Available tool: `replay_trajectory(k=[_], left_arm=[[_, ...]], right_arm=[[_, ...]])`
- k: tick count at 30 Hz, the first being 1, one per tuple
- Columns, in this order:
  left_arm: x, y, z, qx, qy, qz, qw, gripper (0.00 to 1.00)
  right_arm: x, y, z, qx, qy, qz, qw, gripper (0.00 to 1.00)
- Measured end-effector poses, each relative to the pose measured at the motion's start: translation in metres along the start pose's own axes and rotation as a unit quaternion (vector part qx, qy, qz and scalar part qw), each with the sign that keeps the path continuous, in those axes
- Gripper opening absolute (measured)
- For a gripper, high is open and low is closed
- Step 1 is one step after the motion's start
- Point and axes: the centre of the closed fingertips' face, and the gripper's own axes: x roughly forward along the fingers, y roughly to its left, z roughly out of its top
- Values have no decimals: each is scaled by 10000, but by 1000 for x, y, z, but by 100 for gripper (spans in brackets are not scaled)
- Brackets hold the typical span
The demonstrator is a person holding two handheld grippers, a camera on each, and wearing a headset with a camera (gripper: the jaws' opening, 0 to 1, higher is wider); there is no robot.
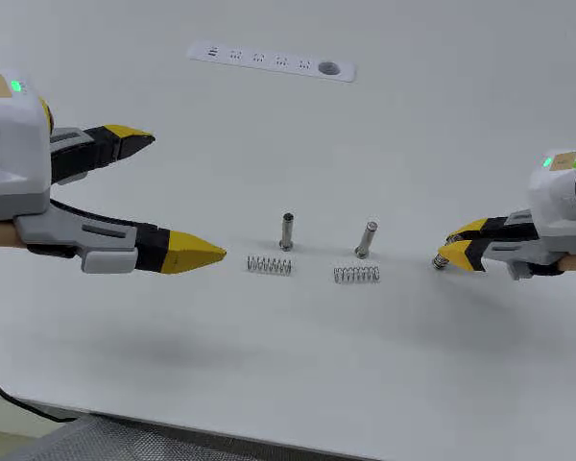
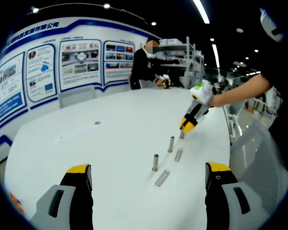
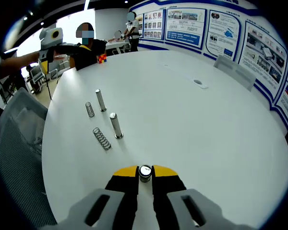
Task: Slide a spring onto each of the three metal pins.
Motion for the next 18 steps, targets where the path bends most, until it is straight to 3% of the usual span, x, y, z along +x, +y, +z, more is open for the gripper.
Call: replay_trajectory(k=[5,10,15,18], left_arm=[[2,-2,1,6,-15,-33,10000,100],[2,-2,4,-17,-64,-38,10000,100],[2,-4,6,3,-89,-64,9999,100],[3,-5,6,3,-93,-87,9999,99]], right_arm=[[0,0,0,-88,45,-21,9999,12],[-7,2,5,-299,3,-65,9995,21],[-18,6,26,-406,-351,-162,9984,21],[-18,25,43,-550,-630,94,9965,21]])
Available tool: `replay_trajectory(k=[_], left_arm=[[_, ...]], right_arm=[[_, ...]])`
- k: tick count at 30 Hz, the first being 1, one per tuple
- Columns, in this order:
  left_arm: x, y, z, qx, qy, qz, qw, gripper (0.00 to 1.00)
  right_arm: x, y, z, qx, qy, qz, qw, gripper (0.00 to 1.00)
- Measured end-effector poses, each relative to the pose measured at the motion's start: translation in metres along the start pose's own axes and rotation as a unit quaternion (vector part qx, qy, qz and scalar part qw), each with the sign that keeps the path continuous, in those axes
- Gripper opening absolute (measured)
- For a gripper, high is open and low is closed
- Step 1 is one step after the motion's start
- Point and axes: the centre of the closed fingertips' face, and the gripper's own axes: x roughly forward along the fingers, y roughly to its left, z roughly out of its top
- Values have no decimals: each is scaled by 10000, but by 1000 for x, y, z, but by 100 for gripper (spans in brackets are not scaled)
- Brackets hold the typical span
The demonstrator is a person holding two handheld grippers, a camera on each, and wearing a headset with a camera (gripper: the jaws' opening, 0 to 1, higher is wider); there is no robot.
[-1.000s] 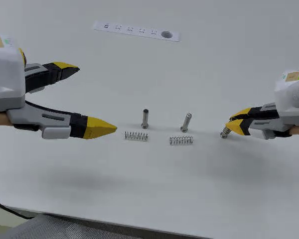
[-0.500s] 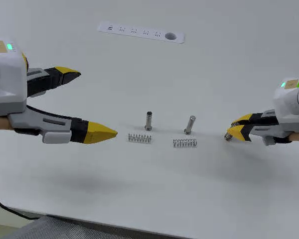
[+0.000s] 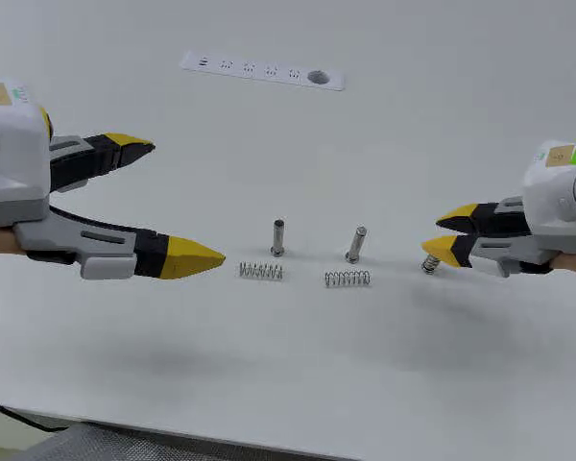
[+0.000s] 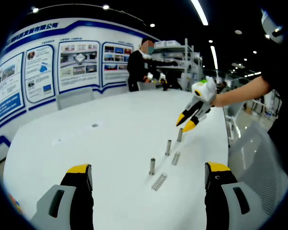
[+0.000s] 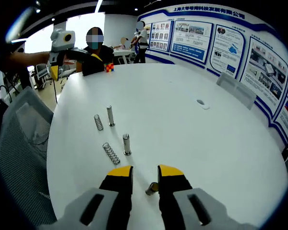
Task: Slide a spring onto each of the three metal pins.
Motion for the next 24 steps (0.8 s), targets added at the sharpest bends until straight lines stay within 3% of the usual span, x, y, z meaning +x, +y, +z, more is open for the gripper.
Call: replay_trajectory(k=[4,9,17,24], left_arm=[[2,-3,-1,-6,10,-48,10000,99],[1,-3,-3,-2,33,-68,10000,99],[-5,2,-4,-70,-5,32,10000,98],[-5,3,-10,-78,116,35,9999,98]], right_arm=[[13,29,7,-232,19,470,9986,21],[28,44,1,-358,177,684,9969,21],[46,55,-6,-515,362,966,9933,20],[66,56,-19,-734,606,1055,9898,18]])
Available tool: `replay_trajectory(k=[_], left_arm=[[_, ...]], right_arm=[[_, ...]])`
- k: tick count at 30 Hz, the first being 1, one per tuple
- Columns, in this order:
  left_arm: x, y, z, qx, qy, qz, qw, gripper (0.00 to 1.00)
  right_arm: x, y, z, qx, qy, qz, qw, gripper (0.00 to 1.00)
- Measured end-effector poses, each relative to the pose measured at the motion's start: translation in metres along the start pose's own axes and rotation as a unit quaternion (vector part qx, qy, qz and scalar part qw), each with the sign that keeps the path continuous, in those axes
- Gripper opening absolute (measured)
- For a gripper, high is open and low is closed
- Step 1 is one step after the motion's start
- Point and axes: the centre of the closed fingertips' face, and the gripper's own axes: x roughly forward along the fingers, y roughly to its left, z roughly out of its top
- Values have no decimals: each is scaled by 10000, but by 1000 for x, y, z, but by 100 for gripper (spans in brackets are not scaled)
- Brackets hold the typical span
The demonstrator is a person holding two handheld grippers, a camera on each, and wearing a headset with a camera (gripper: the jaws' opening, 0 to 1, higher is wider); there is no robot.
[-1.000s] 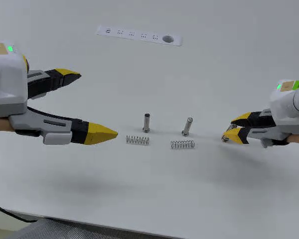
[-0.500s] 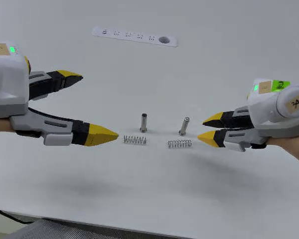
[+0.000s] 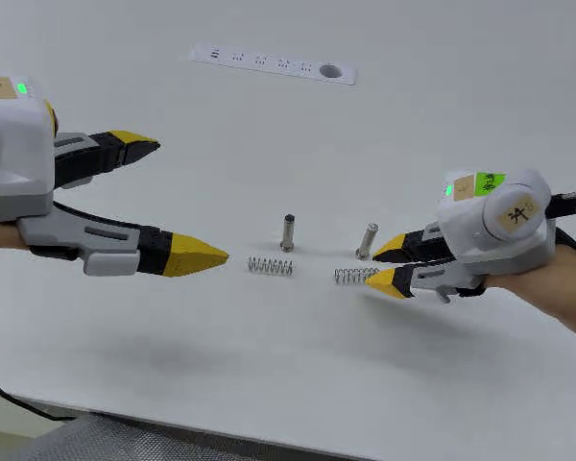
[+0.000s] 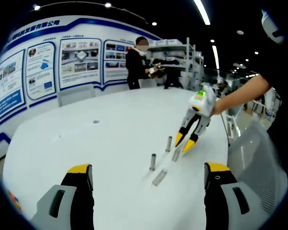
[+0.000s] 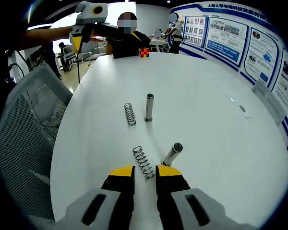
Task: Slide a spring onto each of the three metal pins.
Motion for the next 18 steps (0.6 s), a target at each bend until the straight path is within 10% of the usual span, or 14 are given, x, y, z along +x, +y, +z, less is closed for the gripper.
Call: replay_trajectory(k=[18], left_arm=[[1,0,0,-30,16,-11,10000,98]], right_arm=[[7,2,-16,5,354,201,9992,12]])
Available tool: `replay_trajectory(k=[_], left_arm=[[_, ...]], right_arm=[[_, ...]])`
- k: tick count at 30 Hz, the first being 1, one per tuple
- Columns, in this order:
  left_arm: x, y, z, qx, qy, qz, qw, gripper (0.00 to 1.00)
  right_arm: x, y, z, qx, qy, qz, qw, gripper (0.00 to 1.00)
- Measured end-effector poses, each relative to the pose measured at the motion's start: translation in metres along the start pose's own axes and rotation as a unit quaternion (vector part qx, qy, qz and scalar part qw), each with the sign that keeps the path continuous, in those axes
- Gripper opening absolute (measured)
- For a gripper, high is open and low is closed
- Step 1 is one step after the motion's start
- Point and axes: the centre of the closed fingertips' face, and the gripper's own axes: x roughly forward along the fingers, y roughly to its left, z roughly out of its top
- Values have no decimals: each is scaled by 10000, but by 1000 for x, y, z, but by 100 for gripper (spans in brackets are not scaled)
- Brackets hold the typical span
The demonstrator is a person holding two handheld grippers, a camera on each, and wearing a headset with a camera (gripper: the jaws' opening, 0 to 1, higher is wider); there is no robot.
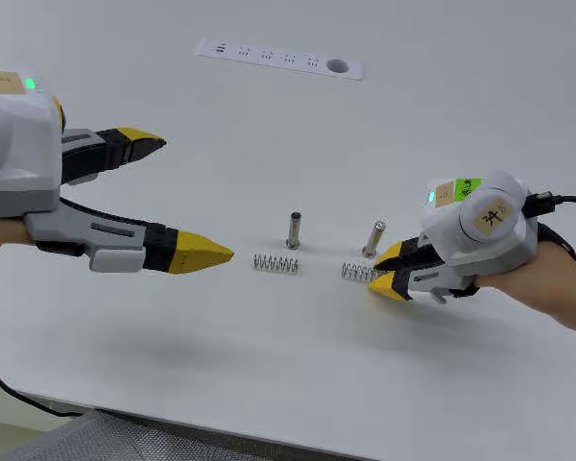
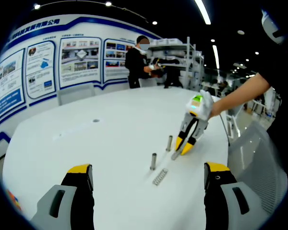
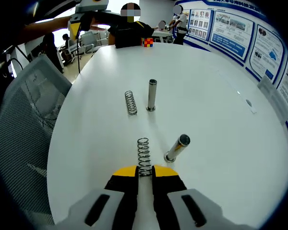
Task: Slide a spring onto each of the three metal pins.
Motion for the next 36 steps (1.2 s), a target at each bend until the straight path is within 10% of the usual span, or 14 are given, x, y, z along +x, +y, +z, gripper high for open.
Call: replay_trajectory(k=[16,36], left_arm=[[13,-24,4,119,49,-386,9992,90],[66,-115,14,479,-82,-1524,9871,65]], right_arm=[[-24,11,19,-17,-239,-55,9997,11],[-85,54,77,-986,-632,110,9931,11]])
